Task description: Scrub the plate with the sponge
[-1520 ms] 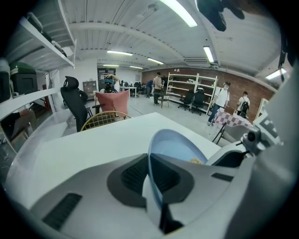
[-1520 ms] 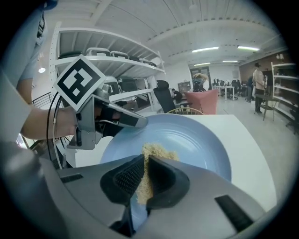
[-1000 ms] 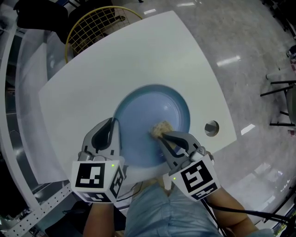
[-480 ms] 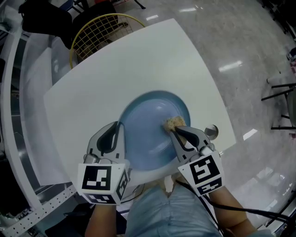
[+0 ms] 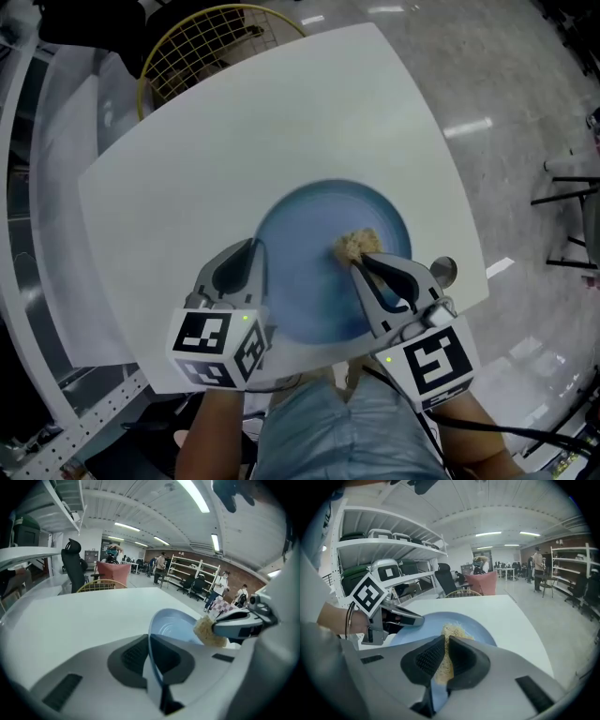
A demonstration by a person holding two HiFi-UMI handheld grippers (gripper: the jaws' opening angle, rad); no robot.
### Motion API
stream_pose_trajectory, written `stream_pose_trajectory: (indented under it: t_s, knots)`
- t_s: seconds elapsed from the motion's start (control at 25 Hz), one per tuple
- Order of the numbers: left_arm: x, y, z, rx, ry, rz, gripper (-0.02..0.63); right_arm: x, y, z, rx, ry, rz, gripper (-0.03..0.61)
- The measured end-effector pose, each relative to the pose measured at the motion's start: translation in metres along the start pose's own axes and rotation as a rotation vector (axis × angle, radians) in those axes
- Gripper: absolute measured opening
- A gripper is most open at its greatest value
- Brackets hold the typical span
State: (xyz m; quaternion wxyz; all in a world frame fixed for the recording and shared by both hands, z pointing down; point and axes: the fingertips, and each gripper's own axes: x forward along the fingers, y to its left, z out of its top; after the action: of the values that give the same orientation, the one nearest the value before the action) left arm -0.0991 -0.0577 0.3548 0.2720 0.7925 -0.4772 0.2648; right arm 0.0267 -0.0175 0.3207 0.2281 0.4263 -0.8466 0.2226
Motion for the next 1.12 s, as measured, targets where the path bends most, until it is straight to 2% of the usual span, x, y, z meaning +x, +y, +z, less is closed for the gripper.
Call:
stream_pose_trajectory:
  t_s: [0.28,0.48,0.6,0.68,0.76,1.0,1.12]
  knots:
    - [0.028,0.017,-0.018,-0.072,0.016,-0.061,0.025,0.013,0.001,0.011,-0.001,0.013,0.003,0.035]
    - [0.036,0.022,-0.018,-0.059,-0.007,-0.082,0.025,0.016,0.002,0.014,-0.012,0.02,-0.001,0.035]
    - [0.034,0.024,-0.012,-0.035,-0.048,-0.081,0.029,0.017,0.002,0.014,-0.015,0.026,-0.002,0.035]
    - [0.029,0.028,-0.005,-0.022,-0.093,-0.073,0.097,0.018,0.002,0.015,-0.017,0.023,-0.001,0.035]
    - [0.021,0.032,0.002,-0.001,-0.128,-0.061,0.112,0.018,0.003,0.016,-0.016,0.016,0.0,0.035]
    - [-0.018,0.02,0.026,0.081,-0.229,0.015,0.105,0.008,0.008,0.028,-0.027,-0.041,0.011,0.035]
    - [-0.05,0.008,0.047,0.089,-0.309,0.081,0.033,-0.005,0.014,0.045,-0.054,-0.094,0.016,0.035]
